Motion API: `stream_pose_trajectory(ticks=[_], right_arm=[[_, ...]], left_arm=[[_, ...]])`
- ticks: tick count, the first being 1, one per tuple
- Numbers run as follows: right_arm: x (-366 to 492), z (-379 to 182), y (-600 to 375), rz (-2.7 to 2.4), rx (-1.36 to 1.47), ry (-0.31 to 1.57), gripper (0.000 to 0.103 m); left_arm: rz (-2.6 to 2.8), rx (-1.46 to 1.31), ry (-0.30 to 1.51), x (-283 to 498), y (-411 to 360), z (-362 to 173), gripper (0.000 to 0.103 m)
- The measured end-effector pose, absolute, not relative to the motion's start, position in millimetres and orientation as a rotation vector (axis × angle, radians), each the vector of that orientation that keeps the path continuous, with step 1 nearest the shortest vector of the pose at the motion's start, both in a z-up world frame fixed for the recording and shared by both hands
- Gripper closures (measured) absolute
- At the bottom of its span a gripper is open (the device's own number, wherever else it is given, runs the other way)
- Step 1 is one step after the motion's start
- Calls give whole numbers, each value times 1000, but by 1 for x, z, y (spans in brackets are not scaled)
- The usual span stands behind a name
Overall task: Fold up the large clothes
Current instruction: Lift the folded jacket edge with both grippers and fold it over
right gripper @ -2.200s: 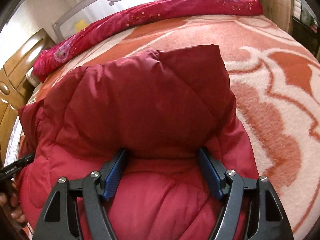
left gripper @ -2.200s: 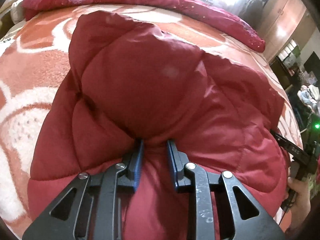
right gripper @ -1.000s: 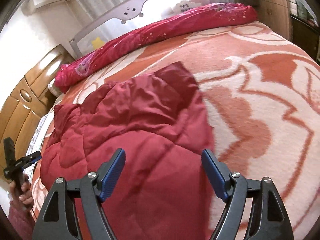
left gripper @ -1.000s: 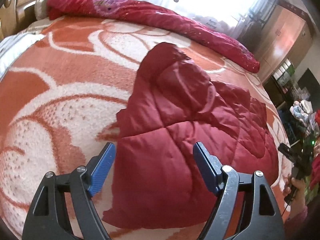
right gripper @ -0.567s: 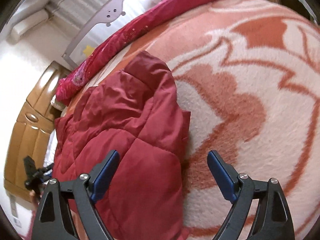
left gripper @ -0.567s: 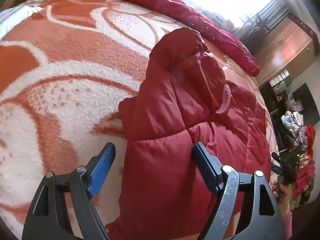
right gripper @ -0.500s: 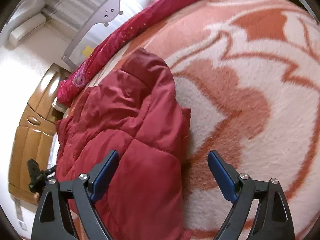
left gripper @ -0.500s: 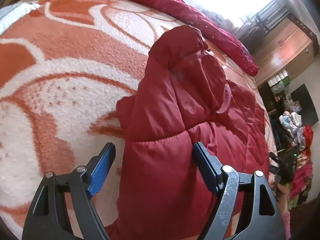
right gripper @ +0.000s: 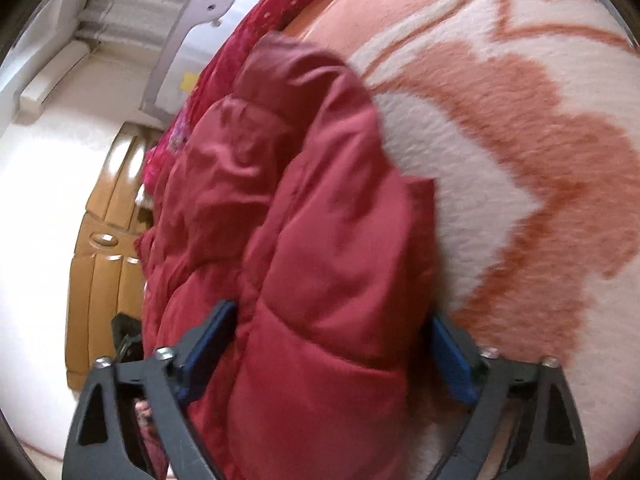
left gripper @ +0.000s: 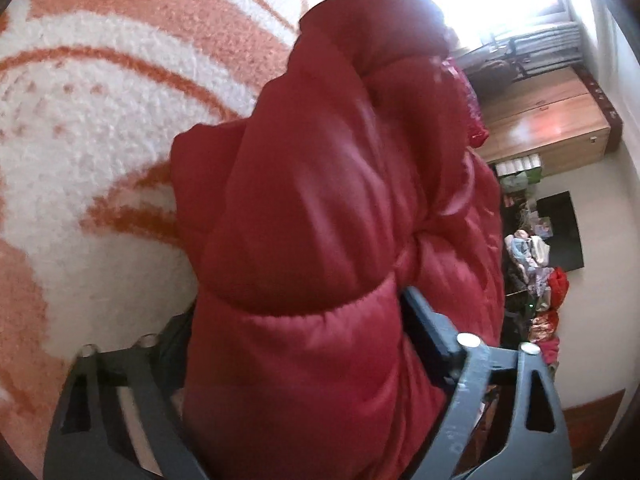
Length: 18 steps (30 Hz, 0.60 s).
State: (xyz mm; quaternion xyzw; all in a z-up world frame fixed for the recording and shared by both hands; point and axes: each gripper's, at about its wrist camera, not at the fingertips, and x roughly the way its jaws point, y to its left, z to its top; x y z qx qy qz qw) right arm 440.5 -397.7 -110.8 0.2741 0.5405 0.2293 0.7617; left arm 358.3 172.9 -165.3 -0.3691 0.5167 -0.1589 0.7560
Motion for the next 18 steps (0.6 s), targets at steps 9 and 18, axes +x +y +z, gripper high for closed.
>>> stream_pose_trajectory(ticks=[9,18], right_arm=[[419,-83,-389,503,597,1156,65],[331,-36,-383,597,565,1118,69]], left_arm=[[-333,-654,1077,334,154,-121,58],[-395,-641,972,228,160,-75,62]])
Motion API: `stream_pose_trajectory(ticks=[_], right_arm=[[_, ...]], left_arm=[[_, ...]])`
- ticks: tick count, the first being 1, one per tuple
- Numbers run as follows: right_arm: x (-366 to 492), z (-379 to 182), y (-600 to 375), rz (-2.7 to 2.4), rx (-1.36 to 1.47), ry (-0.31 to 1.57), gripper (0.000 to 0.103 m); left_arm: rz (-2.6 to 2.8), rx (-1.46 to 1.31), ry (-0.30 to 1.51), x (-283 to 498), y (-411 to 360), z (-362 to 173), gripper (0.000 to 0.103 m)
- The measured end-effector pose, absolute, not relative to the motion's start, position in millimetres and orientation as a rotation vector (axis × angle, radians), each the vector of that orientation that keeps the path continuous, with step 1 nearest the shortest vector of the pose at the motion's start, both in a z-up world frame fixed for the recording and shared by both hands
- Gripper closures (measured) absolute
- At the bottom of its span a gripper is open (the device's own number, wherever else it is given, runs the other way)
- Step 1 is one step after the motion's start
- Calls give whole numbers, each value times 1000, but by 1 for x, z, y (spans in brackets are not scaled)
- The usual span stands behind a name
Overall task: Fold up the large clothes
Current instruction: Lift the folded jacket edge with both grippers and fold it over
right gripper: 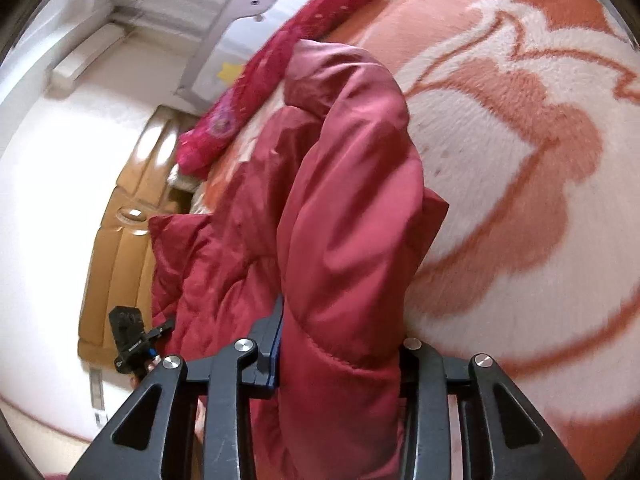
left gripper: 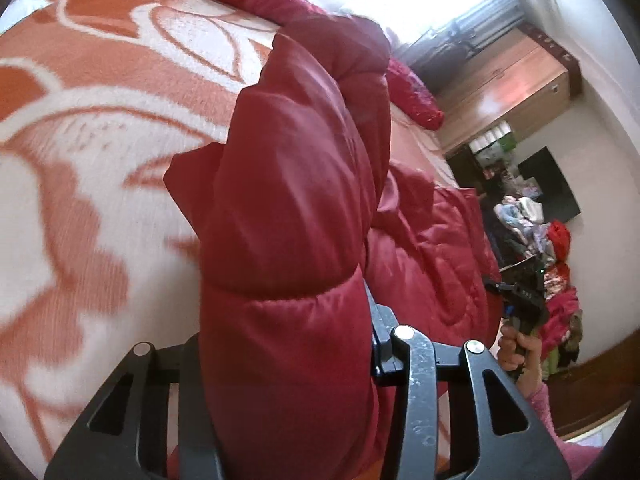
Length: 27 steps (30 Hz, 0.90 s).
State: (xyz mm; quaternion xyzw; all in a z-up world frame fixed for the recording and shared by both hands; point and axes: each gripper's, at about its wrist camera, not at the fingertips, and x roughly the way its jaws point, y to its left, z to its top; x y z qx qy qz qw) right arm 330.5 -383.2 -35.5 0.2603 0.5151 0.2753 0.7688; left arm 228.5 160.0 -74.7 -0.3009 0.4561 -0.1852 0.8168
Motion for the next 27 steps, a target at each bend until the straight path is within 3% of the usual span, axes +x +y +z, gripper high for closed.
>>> stream_pose_trajectory(ticks=[11,22,27], right_arm=[[196,-33,-390,626,597,1144,69],[176,-67,-400,536,580,1164,63],[175,-75,-402,511,568,1148,55]], left_arm=[[-387,-738,959,98,177,-73,62],[-311,-713,983,84,179,-101,60],[-267,-751,994,74,186,-126,52]])
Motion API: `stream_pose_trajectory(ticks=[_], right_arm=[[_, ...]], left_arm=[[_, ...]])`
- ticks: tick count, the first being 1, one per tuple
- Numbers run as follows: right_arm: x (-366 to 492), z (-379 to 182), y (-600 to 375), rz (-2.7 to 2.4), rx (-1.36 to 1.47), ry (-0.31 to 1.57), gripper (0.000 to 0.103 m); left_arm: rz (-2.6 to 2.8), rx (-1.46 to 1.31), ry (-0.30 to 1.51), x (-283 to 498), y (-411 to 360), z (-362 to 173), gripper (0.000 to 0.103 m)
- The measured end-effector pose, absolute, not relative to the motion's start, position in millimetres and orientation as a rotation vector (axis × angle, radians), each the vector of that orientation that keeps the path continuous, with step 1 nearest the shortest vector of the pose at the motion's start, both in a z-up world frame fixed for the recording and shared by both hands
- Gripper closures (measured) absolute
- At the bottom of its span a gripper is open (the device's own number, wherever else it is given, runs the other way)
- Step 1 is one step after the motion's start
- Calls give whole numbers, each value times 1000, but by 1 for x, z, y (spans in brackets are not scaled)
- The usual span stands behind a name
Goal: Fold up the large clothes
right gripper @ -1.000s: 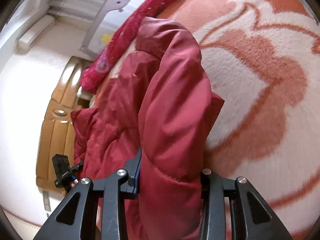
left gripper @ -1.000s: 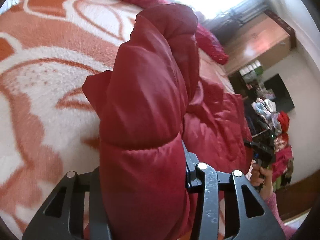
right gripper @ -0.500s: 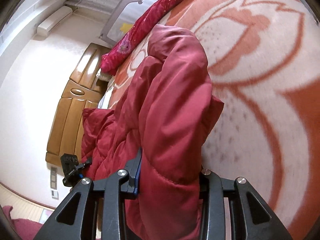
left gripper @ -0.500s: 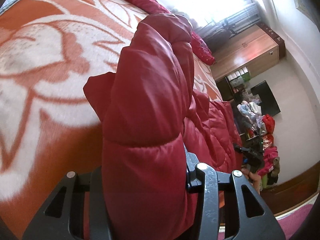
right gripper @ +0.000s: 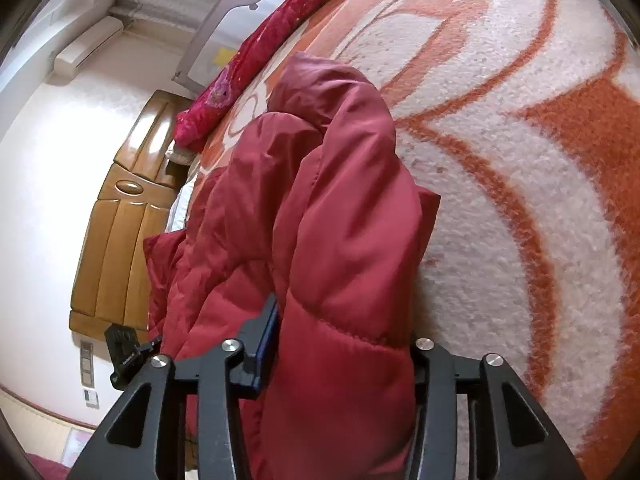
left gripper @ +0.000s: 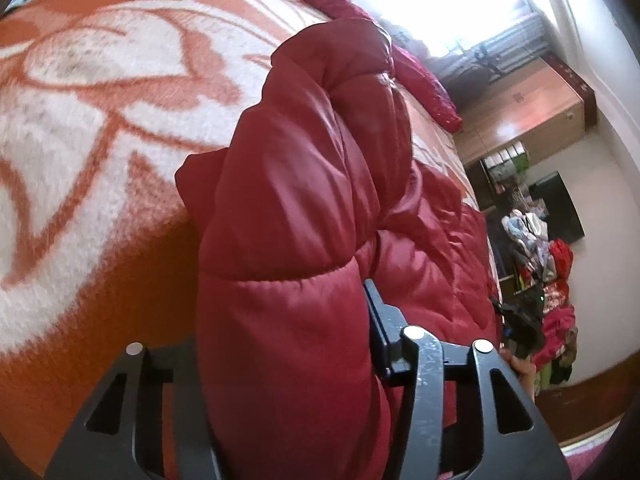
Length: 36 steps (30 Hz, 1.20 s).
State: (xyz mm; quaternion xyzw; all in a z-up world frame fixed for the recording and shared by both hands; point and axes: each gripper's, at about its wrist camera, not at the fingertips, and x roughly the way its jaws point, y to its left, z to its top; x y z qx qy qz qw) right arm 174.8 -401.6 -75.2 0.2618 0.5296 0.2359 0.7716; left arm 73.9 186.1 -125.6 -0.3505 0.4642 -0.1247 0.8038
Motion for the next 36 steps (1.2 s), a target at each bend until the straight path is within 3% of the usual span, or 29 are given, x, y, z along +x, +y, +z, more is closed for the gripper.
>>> stream_pose_trajectory(ticks=[9,15,20,26,36], right_arm=[[171,-70,-392,453,522,1146,41],[168,-66,-390,409,496,1141,32],[166,-64,-392,393,493,1140,30],[164,-58,-392,376,477,1134,29],[158,-43,-397,337,444,1091,29]], left_arm=[[-189,-703,985,62,179,-118,41],[-164,-663,978,58,176,-111,40],[-154,-654,979,57,176,-106,39],[-97,-631,970,52,179,-98,30],[-47,-550,957,53,174,-91,30]])
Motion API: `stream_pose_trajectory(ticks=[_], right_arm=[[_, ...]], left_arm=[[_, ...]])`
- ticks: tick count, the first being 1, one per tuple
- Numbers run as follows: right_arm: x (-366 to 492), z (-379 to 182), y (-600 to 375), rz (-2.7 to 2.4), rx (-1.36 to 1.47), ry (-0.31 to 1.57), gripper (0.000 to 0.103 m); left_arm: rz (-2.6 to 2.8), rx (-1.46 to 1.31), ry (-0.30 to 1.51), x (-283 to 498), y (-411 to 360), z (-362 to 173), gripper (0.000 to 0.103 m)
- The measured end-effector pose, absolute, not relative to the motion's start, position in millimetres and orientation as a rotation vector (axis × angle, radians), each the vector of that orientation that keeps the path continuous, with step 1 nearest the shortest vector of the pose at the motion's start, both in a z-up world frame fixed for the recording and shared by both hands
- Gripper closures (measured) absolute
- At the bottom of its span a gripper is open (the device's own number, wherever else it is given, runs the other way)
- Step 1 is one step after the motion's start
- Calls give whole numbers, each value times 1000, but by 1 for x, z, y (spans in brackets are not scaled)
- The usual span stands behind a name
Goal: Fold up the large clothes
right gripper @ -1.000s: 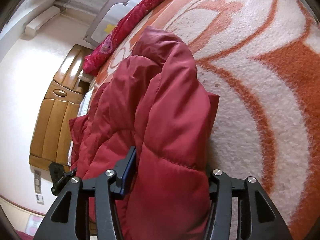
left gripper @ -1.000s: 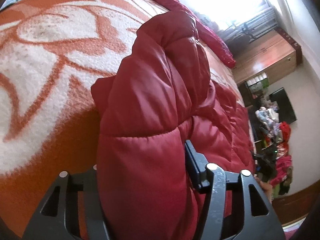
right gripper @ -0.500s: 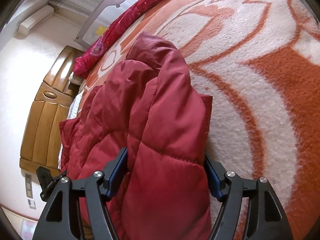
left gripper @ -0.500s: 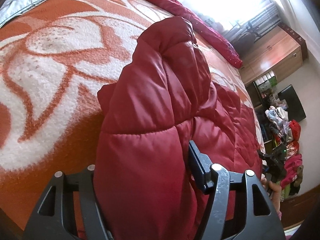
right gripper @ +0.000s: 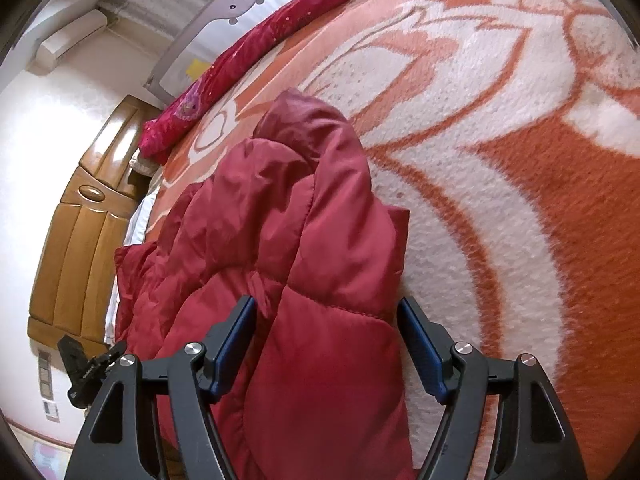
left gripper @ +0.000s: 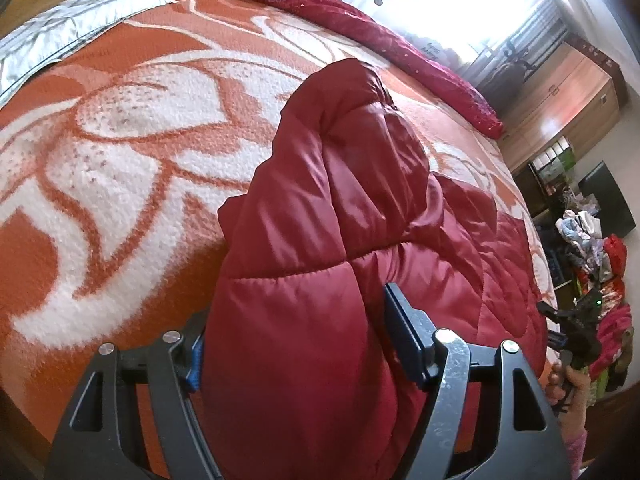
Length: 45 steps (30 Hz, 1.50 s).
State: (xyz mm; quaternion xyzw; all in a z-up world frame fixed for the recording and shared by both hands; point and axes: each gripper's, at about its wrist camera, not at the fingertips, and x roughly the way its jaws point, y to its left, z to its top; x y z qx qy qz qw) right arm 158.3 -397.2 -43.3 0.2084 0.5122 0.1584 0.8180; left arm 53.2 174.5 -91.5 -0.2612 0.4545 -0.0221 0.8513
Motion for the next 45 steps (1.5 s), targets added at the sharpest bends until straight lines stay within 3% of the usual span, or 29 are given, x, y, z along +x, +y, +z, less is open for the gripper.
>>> stream_pose_trajectory(ticks=[12,22,35,45], right_arm=[[144,-10,-397,285,382,989,29],[134,21,-339,448,252,913,29],[157,-23,-254,510,-59,1040,30],[232,-54,-258,319,-122,1115,26]], left_arm=[[101,-449,895,53,179,-79,25],[-52,-448,762,45,162,-30,25],[-283,-266,1018,103,59,-69,25],[-137,-319,1194,199,70,-95,25]])
